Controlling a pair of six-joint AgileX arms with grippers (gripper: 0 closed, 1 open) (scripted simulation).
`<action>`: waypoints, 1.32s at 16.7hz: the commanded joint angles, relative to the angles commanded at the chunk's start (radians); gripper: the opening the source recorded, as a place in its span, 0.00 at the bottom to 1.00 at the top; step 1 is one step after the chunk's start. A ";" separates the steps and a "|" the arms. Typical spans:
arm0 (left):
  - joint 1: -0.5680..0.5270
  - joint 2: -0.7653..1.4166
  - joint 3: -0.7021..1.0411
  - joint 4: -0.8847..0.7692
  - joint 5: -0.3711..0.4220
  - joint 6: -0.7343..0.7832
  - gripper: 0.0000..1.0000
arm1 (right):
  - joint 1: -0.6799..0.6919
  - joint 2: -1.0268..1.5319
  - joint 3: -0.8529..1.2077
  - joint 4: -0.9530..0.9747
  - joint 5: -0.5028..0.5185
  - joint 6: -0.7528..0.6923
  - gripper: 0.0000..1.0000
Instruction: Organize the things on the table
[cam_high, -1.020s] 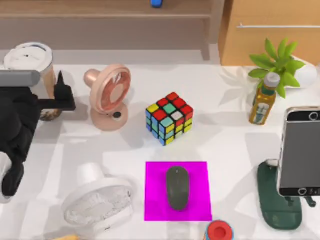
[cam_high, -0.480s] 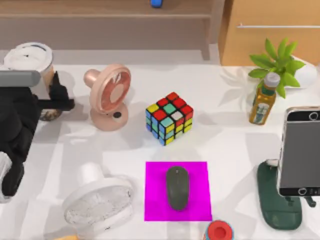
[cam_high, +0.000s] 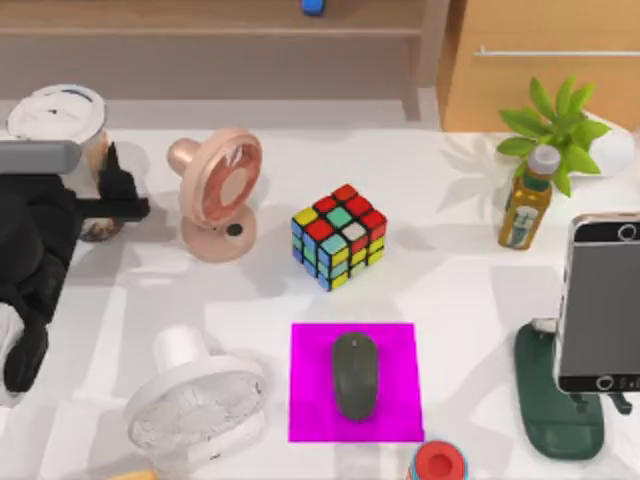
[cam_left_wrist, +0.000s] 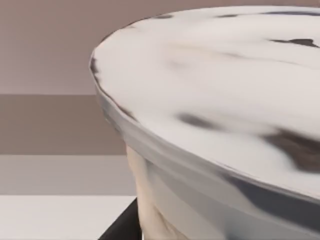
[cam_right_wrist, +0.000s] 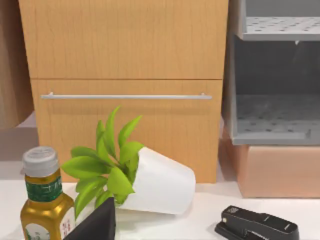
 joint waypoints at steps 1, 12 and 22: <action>0.000 0.000 0.000 0.000 0.000 0.000 0.00 | 0.000 0.000 0.000 0.000 0.000 0.000 1.00; -0.001 -0.055 -0.003 -0.051 0.000 0.001 0.00 | 0.000 0.000 0.000 0.000 0.000 0.000 1.00; -0.052 -0.202 0.152 -0.095 0.008 0.001 0.00 | 0.000 0.000 0.000 0.000 0.000 0.000 1.00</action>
